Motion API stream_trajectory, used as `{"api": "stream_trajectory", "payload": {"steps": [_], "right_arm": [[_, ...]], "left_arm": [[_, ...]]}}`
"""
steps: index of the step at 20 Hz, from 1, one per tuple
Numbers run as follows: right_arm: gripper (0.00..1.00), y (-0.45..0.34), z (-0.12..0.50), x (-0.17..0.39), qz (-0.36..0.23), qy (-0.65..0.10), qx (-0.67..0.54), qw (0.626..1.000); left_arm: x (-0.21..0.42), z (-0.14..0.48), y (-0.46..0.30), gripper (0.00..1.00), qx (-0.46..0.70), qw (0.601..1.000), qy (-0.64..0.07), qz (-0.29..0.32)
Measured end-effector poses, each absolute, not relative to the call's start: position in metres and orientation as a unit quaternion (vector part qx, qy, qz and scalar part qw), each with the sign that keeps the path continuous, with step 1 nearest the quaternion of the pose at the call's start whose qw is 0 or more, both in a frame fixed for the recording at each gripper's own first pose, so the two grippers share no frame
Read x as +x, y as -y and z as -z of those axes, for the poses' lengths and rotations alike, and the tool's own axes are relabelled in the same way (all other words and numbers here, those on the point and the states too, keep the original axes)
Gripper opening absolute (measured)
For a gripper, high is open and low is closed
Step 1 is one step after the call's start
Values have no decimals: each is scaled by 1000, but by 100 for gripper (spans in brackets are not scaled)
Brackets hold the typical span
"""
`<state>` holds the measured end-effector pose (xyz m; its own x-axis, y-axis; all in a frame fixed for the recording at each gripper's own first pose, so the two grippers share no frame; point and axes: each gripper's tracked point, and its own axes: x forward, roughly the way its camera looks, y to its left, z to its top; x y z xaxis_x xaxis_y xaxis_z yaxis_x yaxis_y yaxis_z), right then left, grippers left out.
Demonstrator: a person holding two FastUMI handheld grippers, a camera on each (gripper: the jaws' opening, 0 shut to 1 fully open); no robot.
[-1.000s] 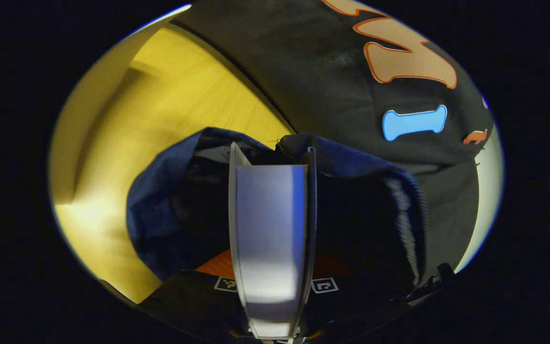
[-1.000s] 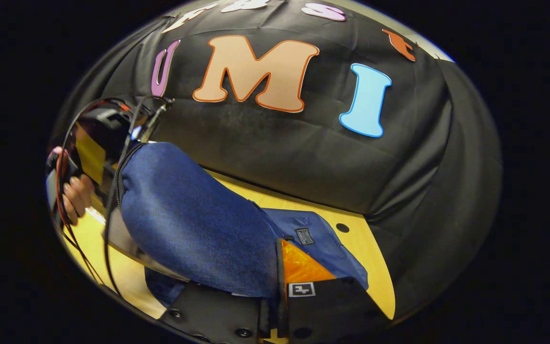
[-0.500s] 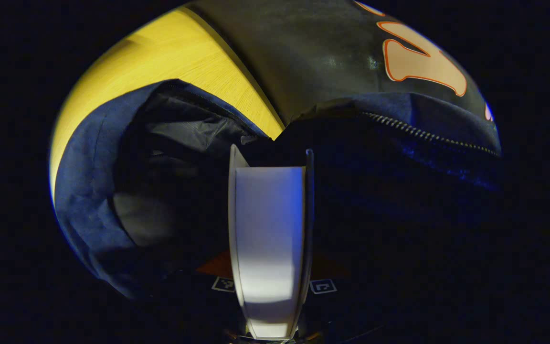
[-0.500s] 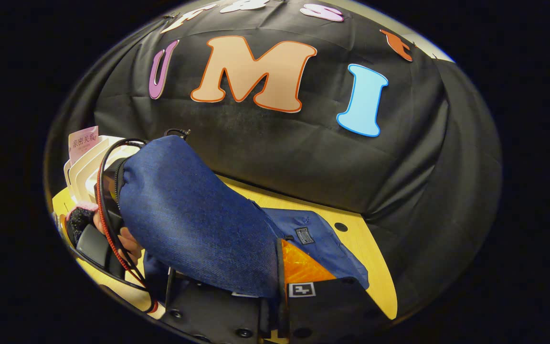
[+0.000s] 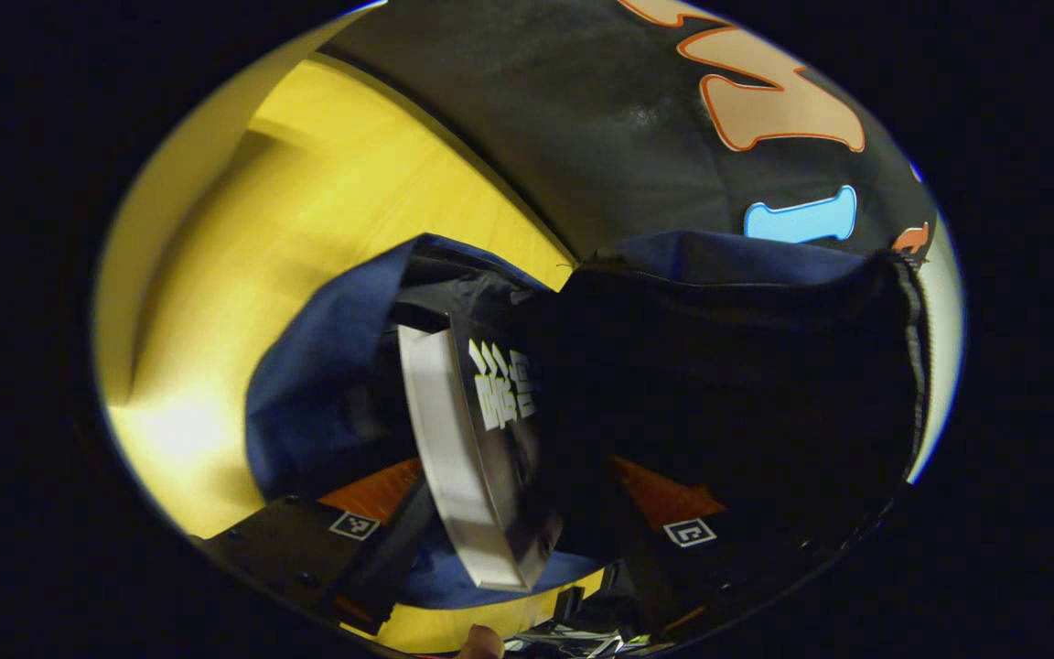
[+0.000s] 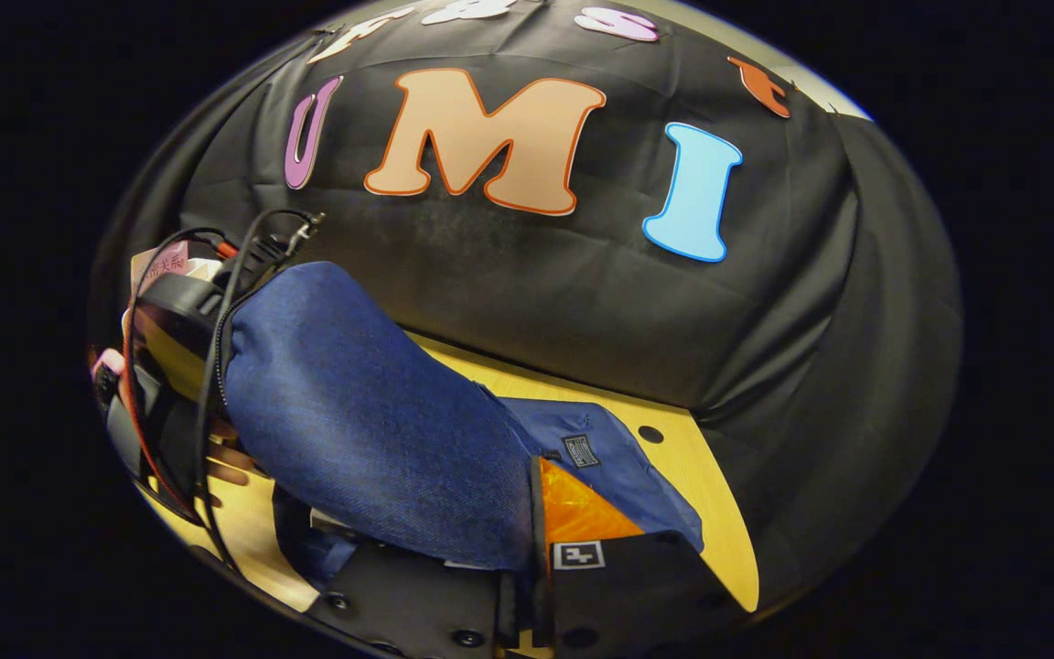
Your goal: Open the schoolbag, grab two books from the bookshelf and put them into the schoolbag.
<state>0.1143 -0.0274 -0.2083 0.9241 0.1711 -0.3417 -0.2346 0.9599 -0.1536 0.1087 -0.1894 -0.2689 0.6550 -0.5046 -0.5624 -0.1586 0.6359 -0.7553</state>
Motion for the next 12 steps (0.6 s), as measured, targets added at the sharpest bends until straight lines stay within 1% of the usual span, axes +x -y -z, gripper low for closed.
{"api": "stream_trajectory", "payload": {"steps": [1,5,6,7,12], "right_arm": [[7,28,208,114,-105,-165,-97,976],[7,27,211,113,-110,-168,-103,974],[7,26,210,113,-111,-167,-106,974],[7,26,210,113,-112,-167,-107,974],[7,23,212,113,-113,-167,-118,972]], "left_arm": [[101,266,183,96,-403,814,-407,100],[63,243,158,96,-355,833,-411,105],[54,239,150,92,-341,837,-414,105],[44,234,140,95,-329,841,-417,104],[13,193,94,96,-288,858,-420,67]]}}
